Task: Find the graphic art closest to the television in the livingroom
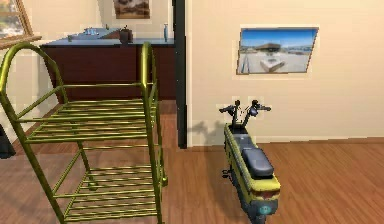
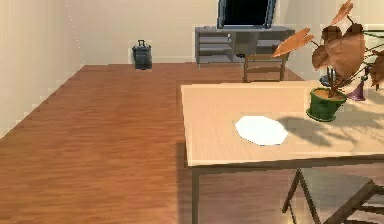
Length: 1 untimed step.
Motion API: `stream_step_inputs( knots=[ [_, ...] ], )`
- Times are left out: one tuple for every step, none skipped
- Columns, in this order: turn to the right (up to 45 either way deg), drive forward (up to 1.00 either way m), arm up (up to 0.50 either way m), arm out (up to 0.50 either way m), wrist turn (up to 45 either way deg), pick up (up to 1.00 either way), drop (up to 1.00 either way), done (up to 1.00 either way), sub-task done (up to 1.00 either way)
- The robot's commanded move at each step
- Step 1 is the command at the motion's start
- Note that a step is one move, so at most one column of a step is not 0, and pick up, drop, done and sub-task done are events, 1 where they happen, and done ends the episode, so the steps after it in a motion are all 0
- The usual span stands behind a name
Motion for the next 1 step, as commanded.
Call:
stream_step_inputs(
  knots=[
    [3.0,0.00,0.00,0.00,0.0,0.00,0.00,0.00,0.00]
  ],
)
